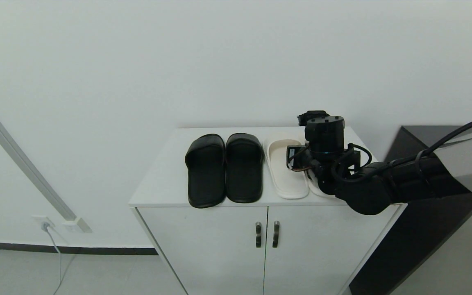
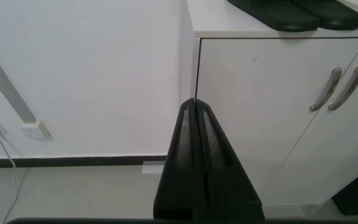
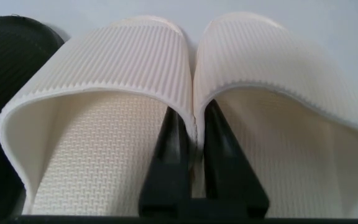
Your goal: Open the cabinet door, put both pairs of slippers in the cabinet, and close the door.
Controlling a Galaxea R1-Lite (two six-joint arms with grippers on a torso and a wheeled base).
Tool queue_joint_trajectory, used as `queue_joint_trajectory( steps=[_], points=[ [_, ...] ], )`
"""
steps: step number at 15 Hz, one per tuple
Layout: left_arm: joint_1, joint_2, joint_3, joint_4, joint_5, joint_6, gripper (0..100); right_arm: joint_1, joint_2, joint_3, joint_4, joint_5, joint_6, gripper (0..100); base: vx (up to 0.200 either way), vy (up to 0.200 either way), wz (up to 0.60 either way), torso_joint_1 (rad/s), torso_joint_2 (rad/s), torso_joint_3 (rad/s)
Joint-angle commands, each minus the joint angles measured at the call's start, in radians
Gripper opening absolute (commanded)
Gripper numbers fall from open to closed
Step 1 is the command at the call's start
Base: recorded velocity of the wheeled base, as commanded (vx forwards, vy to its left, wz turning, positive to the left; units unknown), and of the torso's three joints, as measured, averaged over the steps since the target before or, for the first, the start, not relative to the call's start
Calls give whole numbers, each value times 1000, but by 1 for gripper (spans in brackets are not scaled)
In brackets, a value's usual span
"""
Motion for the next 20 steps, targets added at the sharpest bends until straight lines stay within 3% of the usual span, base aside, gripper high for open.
queue_joint_trajectory(
  steps=[1, 11, 15, 20],
  points=[
    [0, 1, 0, 0, 0, -2, 0, 0, -10, 1, -3, -5, -1, 0, 0, 0, 0, 0, 0, 0],
    [1, 1, 0, 0, -4, 0, 0, 3, -104, 9, 0, -8, -50, 0, 0, 0, 0, 0, 0, 0],
    [1, 1, 0, 1, -4, 0, 0, 49, -216, 110, 0, 32, -86, 0, 0, 0, 0, 0, 0, 0],
    [0, 1, 0, 0, -4, 0, 0, 140, -447, 325, 17, 322, -110, 0, 0, 0, 0, 0, 0, 0]
  ],
)
